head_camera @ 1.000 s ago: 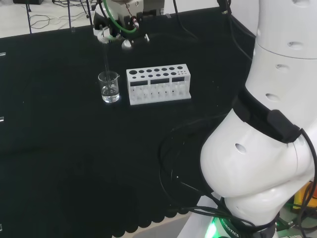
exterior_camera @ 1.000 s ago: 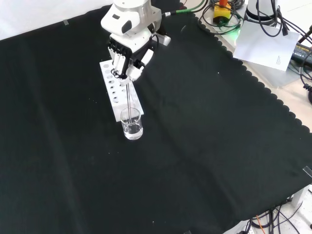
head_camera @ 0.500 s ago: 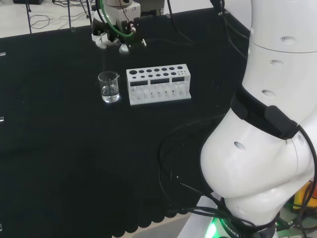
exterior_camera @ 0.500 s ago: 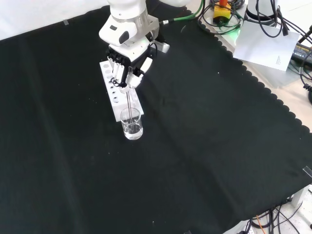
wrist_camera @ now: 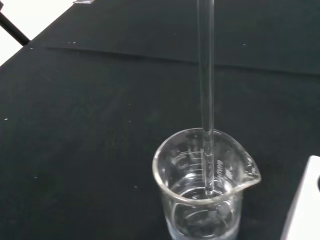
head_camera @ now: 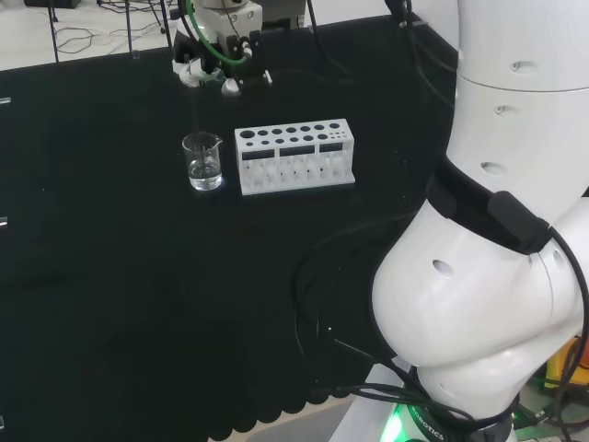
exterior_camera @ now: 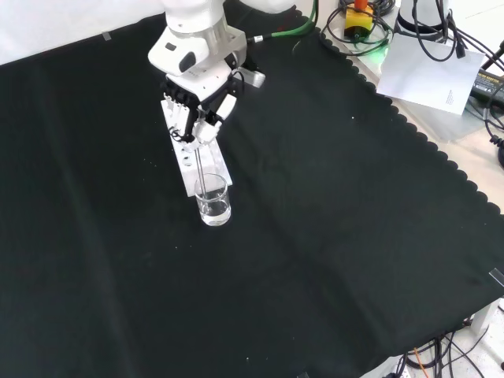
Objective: Stir in the beaker to the left of the white test tube rack with the glass rod.
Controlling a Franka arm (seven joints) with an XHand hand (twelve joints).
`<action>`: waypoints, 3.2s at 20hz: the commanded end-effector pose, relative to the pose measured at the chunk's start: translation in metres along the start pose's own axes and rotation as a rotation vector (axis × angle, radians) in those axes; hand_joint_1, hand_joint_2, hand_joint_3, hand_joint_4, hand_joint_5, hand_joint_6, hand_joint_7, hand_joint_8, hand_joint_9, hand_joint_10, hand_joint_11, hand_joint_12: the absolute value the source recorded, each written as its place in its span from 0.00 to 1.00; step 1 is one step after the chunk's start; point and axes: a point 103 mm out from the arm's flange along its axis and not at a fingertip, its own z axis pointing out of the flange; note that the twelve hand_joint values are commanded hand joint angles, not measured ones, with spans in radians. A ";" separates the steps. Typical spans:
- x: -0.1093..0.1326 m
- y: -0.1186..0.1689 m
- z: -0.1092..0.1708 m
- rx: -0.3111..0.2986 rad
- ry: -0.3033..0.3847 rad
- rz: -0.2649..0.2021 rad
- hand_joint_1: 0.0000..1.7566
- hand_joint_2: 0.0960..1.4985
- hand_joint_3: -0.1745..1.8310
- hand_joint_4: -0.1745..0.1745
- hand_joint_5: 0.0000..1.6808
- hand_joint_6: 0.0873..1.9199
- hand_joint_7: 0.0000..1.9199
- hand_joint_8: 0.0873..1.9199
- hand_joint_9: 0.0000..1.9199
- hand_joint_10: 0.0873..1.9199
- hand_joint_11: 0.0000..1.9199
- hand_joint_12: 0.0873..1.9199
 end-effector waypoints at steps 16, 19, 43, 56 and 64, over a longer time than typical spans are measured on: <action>0.028 -0.013 0.001 0.040 -0.026 -0.018 0.74 0.74 0.00 0.00 0.65 0.28 0.62 0.50 0.85 0.44 0.85 0.38; 0.024 0.000 -0.001 0.025 -0.019 -0.009 0.74 0.74 0.00 0.00 0.65 0.28 0.62 0.50 0.85 0.44 0.85 0.38; 0.036 -0.014 0.002 0.032 -0.070 -0.014 0.74 0.74 0.00 0.00 0.65 0.28 0.62 0.49 0.85 0.43 0.85 0.38; 0.002 -0.021 0.001 0.031 -0.076 0.030 0.74 0.74 0.00 0.00 0.65 0.28 0.62 0.49 0.85 0.43 0.85 0.38; 0.030 -0.026 -0.002 0.027 -0.086 -0.007 0.74 0.74 0.00 0.00 0.65 0.28 0.62 0.49 0.85 0.43 0.85 0.38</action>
